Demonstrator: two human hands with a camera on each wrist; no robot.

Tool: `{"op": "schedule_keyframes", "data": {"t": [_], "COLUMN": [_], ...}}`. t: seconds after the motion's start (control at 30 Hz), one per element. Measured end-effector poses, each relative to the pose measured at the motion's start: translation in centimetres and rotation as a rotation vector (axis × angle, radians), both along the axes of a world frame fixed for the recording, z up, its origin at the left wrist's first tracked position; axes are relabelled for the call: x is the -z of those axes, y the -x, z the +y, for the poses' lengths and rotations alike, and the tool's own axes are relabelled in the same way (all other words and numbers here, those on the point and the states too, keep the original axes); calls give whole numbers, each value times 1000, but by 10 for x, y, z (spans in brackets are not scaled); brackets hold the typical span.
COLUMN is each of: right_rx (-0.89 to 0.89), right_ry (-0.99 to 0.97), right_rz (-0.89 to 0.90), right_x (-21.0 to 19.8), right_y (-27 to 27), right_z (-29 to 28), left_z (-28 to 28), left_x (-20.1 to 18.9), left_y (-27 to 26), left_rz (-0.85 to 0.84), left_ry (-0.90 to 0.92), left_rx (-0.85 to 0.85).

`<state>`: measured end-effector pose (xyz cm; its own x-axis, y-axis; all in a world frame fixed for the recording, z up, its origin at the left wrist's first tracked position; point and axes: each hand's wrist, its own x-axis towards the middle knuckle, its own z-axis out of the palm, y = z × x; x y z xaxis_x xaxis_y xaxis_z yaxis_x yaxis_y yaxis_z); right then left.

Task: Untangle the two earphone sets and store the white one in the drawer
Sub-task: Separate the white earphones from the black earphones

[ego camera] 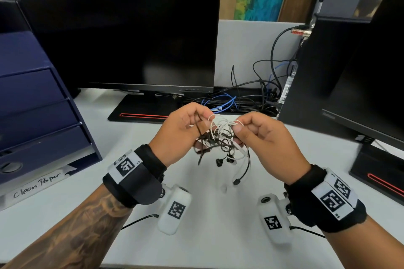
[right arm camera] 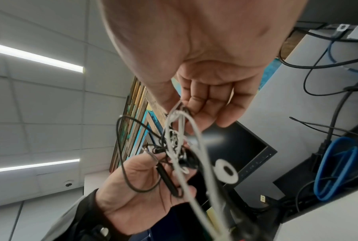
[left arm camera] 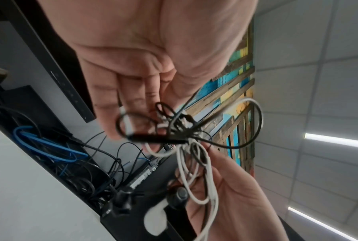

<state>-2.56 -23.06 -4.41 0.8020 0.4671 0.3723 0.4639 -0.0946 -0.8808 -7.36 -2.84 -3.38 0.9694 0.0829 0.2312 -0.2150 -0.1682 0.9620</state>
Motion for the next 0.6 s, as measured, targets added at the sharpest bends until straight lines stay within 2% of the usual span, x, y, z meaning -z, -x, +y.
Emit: {"op": "schedule_keyframes", "data": {"t": [0.13, 0.27, 0.37, 0.6], "right_rx": [55, 89, 139, 242], "right_ry": [6, -9, -5, 164], "right_rz": [-7, 16, 9, -155], "right_x": [-2, -2, -1, 8], "right_y": [-2, 0, -1, -10], "right_z": [-2, -1, 0, -5], "left_z": [15, 21, 20, 21], "left_x": [1, -2, -5, -8], "left_y": [-5, -6, -6, -2], "left_rz": [84, 17, -2, 25], "left_ry": [-117, -91, -109, -22], "left_rx": [-1, -63, -27, 48]}}
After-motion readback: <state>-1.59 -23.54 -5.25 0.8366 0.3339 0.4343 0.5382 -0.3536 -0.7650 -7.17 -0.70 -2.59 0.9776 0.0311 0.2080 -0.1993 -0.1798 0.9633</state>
